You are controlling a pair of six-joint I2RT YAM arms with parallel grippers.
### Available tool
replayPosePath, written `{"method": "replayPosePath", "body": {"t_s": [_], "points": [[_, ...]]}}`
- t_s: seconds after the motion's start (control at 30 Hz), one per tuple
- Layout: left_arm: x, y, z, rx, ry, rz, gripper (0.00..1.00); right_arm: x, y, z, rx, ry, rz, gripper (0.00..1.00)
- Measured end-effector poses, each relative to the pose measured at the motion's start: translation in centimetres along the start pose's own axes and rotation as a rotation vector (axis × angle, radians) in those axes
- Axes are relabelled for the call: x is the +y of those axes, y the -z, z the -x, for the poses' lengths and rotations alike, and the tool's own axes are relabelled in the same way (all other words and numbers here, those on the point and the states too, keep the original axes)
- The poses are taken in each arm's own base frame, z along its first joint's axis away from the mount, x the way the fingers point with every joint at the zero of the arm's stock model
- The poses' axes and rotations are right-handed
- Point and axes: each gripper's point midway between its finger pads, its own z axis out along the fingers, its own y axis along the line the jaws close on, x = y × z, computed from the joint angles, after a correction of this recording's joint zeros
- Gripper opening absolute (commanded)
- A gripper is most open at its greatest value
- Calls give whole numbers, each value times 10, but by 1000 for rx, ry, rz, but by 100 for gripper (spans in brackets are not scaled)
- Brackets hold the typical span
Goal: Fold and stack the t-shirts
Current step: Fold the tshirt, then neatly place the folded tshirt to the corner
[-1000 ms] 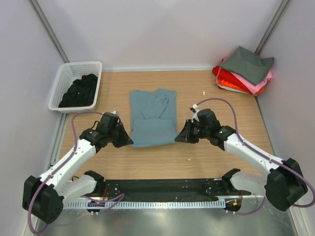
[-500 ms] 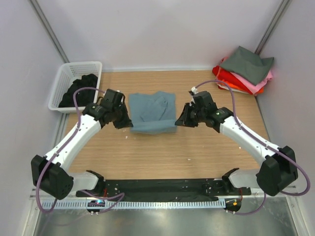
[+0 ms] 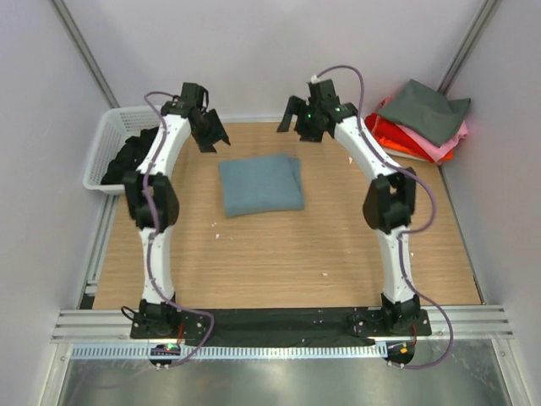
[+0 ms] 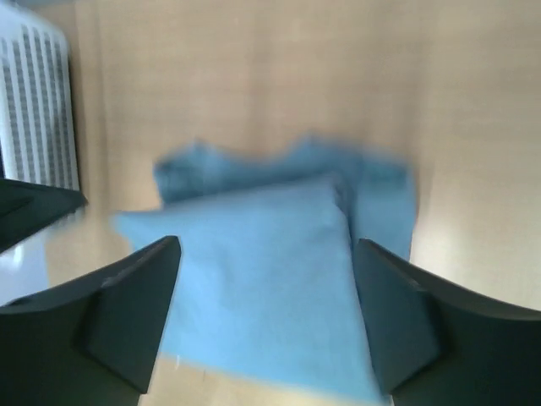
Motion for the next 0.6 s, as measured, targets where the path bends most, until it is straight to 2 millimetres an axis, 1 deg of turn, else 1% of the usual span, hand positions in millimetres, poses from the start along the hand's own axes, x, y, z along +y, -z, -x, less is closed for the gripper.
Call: {"method": "replayPosePath", "body": {"t_s": [0.03,0.07,0.1,0.13,0.17,0.2,0.23,0.27,0.3,0.37,0.4,0.43,0.5,0.53,0.6], "points": [[-3,-24,25,-10,13,-20,59,3,-18,26,-37,1,5,95],[0,-44,38,1,26,-24,60,3,-36,47,-73,2,13,95],[2,-64,55,-4,39,-39,61,0,-52,57,-88,-3,9,96],[8,-86,65,-8,50,-46,62,-6,-61,59,-90,-11,-1,97],[18,-101,64,7,63,-40,62,-20,-72,51,-65,-27,-34,97],[34,-112,52,59,87,-7,65,-36,-78,37,-32,-46,-68,100],[48,-119,36,115,111,22,76,-50,-80,19,6,-63,-99,100],[59,-121,19,155,122,42,77,-65,-82,-6,43,-80,-123,100],[61,-114,4,198,147,37,78,-80,-77,-34,96,-101,-157,100],[61,-89,-13,215,138,48,78,-98,-65,-75,176,-129,-198,100],[56,-77,-15,208,126,41,78,-99,-59,-85,188,-138,-189,100],[46,-63,-12,187,106,24,77,-96,-53,-86,182,-137,-173,100],[27,-38,-3,129,55,-13,76,-86,-46,-82,158,-130,-118,100],[20,-26,1,105,35,-26,76,-80,-46,-78,142,-123,-82,100],[9,-7,1,72,-2,-41,76,-74,-48,-75,129,-120,-41,100]]}}
